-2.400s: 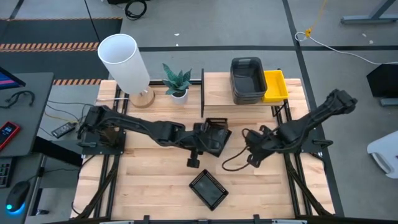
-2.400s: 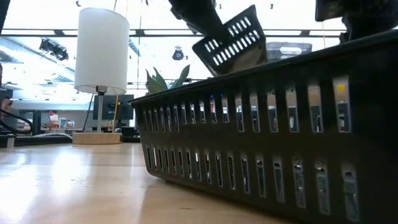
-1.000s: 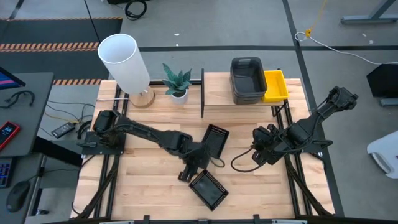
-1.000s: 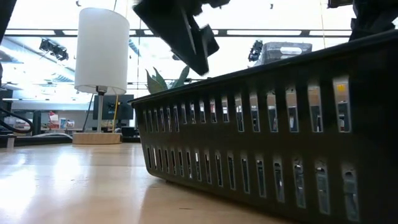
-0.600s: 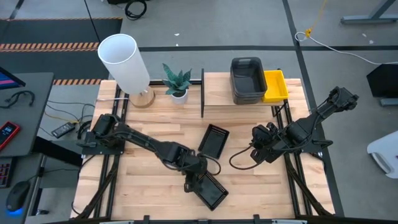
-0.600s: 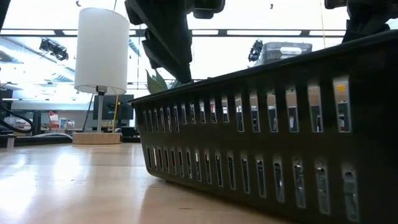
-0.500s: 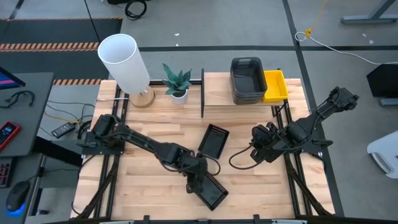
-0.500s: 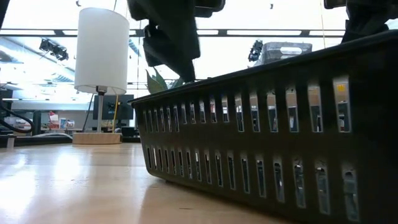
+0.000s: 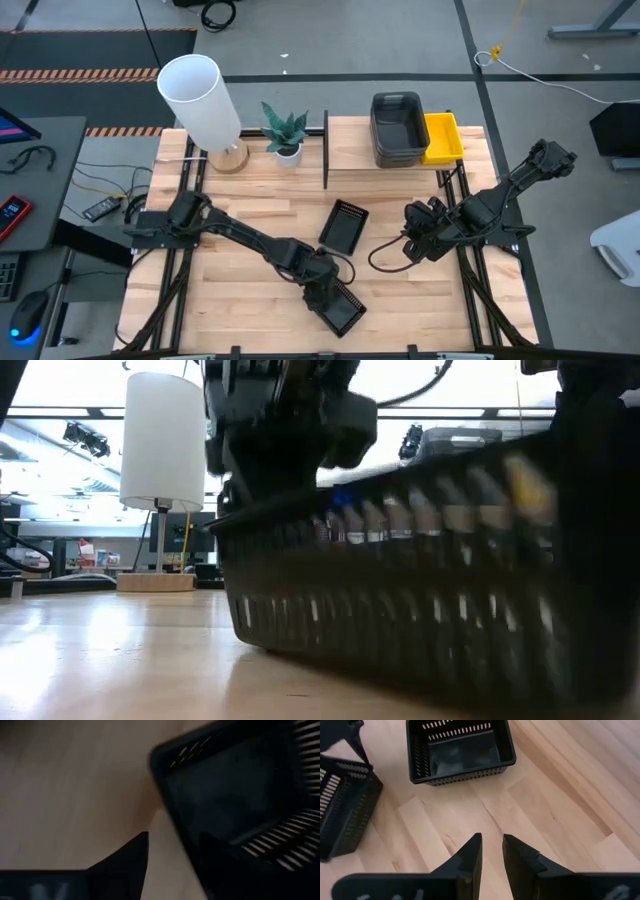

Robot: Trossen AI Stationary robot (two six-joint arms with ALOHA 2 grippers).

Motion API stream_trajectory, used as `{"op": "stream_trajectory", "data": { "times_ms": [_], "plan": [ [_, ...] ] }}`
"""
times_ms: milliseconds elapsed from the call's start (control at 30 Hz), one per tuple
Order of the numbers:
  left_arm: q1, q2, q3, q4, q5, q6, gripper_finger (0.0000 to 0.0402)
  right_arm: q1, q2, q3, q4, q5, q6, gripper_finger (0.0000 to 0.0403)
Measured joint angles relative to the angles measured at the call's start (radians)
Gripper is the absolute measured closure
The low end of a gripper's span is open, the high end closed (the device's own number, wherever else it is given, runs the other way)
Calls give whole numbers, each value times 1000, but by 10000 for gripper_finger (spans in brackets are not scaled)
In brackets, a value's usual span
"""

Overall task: Stack baskets on shelf by color
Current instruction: Stack the bottom black bin on top of the top black stacked bins

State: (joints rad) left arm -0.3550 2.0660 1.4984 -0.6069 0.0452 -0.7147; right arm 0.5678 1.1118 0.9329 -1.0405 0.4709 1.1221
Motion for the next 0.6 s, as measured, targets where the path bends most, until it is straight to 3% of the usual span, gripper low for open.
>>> {"op": "stream_trajectory", "data": {
  "times_ms": [133, 300, 467, 600],
  "plan": [
    [1, 14, 0, -4, 0, 1, 268, 0, 0, 0, 1, -6, -4, 321],
    [27, 8, 0, -14, 47, 15, 380, 0, -1, 0, 10, -20, -21, 321],
    [72, -60, 43, -59, 84, 78, 395, 0, -31, 3, 13, -9, -31, 321],
    [142, -108, 154, -191, 60, 254, 396, 0, -70, 12, 15, 32, -66, 321]
  ]
}}
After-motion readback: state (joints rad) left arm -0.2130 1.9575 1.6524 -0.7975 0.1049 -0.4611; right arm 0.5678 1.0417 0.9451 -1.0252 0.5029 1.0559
